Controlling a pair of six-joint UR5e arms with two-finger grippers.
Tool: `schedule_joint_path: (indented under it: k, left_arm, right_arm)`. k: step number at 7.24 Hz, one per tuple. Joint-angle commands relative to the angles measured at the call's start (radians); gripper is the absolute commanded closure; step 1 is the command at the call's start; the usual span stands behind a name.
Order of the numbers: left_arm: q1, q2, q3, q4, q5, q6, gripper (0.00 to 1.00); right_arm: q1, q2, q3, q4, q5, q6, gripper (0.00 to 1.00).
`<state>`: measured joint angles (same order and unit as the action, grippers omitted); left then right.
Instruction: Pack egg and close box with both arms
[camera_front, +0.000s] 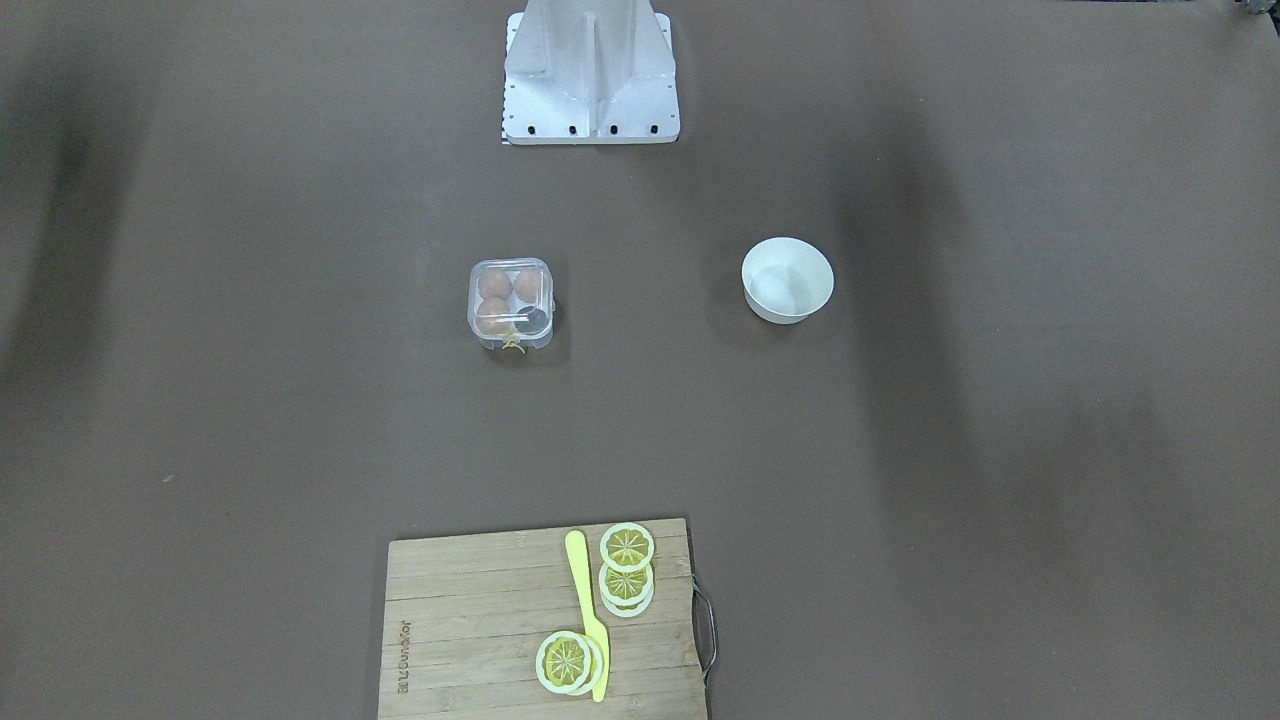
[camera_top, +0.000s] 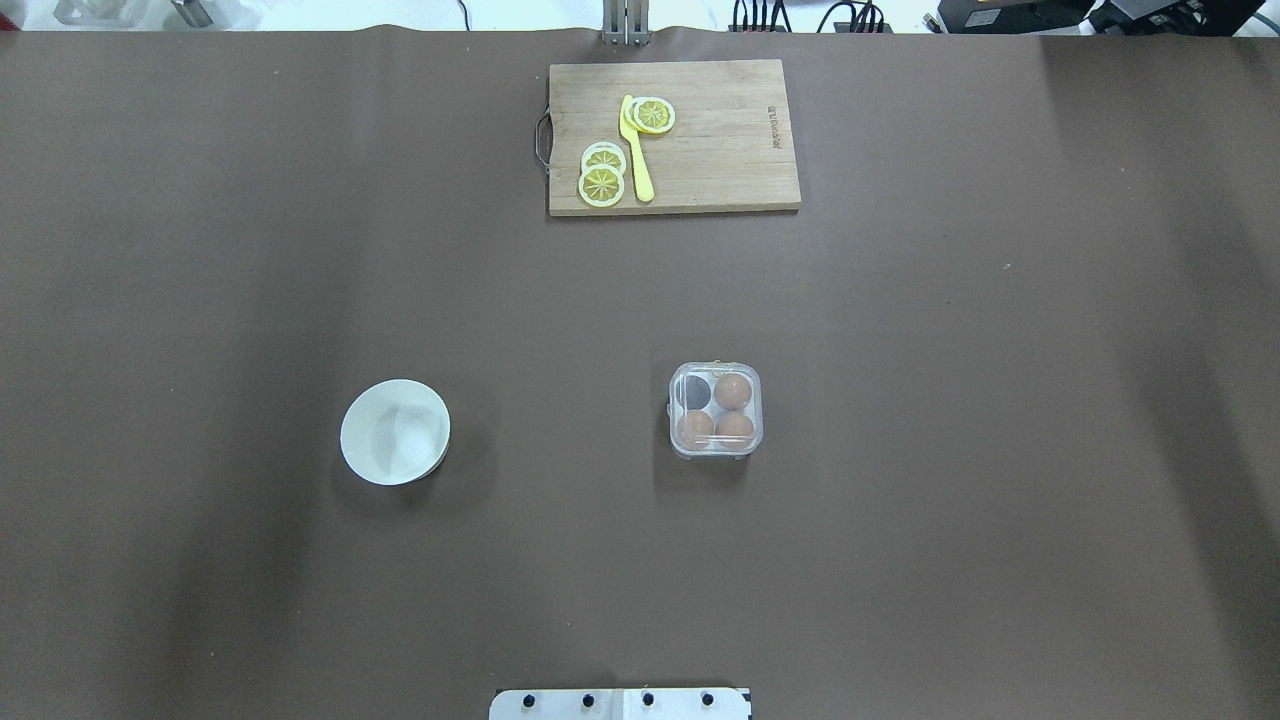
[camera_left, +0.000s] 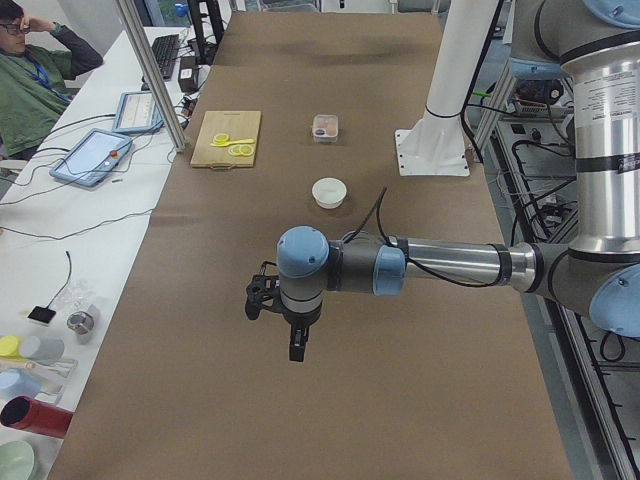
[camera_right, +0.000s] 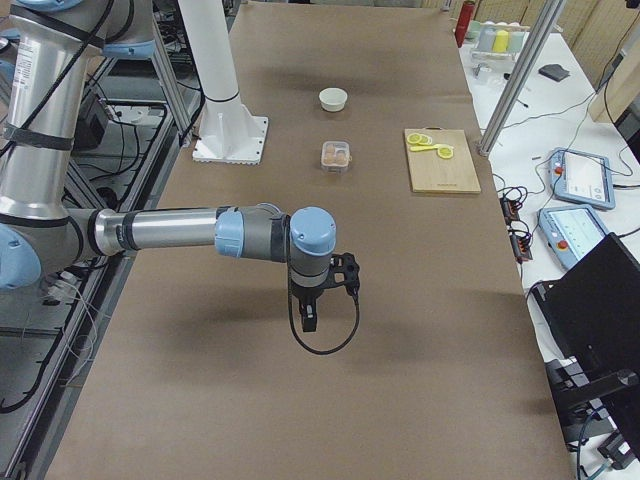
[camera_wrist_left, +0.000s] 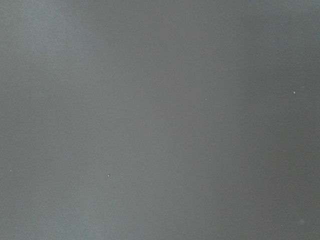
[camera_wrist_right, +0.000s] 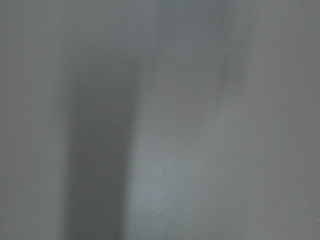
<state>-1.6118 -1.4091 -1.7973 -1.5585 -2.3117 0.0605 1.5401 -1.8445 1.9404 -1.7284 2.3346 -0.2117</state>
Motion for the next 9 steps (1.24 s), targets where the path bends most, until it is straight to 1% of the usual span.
schedule_joint_path:
  k: [1,3,6,9]
  left_arm:
    - [0.001,-0.001,-0.001,0.0,0.0,0.001,0.02]
    - [0.001,-0.001,-0.001,0.0,-0.002,-0.001,0.02]
    - [0.0,0.001,0.003,0.002,0.0,-0.001,0.02]
    - [0.0,0.004,0.003,0.002,0.0,-0.001,0.02]
  right_arm:
    - [-0.002,0.001,0.0,0.001,0.0,0.0,0.0]
    - [-0.002,0.002,0.002,0.001,0.002,0.0,0.0]
    - [0.0,0.001,-0.001,0.036,0.0,0.0,0.0]
    - [0.0,-0.001,-0.001,0.036,0.0,-0.002,0.0]
